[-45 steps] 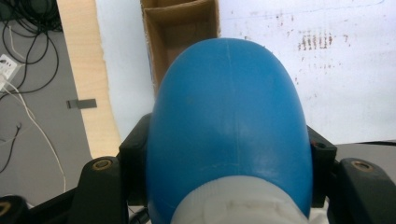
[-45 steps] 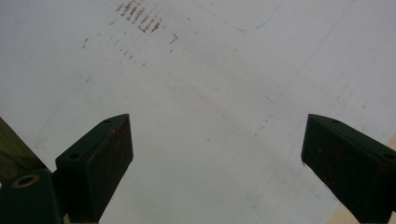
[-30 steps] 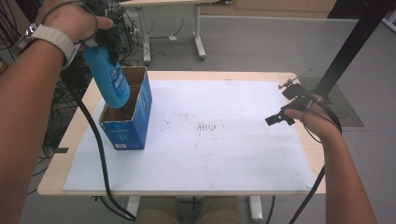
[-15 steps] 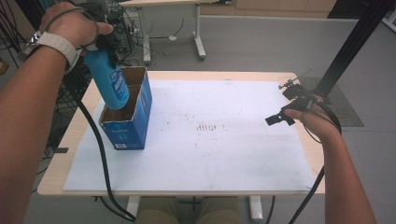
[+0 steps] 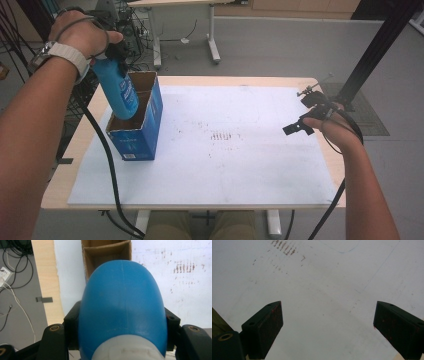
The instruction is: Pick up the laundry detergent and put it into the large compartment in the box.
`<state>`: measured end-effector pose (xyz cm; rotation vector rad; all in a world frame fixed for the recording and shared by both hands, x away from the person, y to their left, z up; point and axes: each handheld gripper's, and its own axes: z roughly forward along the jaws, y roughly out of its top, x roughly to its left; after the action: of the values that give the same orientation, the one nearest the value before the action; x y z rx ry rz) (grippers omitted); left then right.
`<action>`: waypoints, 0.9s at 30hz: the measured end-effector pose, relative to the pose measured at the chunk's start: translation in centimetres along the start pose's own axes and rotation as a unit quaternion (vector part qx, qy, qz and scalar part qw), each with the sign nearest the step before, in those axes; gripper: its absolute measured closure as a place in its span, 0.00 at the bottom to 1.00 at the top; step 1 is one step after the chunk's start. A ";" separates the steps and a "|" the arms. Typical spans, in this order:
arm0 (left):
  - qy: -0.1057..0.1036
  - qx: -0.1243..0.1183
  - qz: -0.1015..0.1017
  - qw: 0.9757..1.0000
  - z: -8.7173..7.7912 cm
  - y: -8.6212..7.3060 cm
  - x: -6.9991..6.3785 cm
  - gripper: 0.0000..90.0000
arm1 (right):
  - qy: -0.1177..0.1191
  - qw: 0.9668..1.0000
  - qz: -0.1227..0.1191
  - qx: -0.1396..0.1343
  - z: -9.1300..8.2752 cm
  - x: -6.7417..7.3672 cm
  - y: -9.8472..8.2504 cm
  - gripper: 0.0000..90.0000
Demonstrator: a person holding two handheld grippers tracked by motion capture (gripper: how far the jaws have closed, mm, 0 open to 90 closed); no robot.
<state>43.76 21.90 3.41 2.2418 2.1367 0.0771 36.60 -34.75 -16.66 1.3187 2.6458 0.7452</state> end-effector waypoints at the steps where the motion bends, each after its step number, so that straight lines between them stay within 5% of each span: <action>1: 0.001 -0.003 -0.001 1.000 0.1 0.0 0.0 0.42 | 0.000 1.000 0.001 0.002 0.0 0.0 0.0 0.10; 27: 0.008 0.004 0.008 1.000 3.4 0.9 -0.1 0.42 | 0.004 1.000 0.004 0.005 0.7 -0.3 -0.3 0.10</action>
<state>44.82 21.73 0.12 2.2699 2.1315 0.0868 36.80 -34.86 -17.41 1.3318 2.6543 0.7410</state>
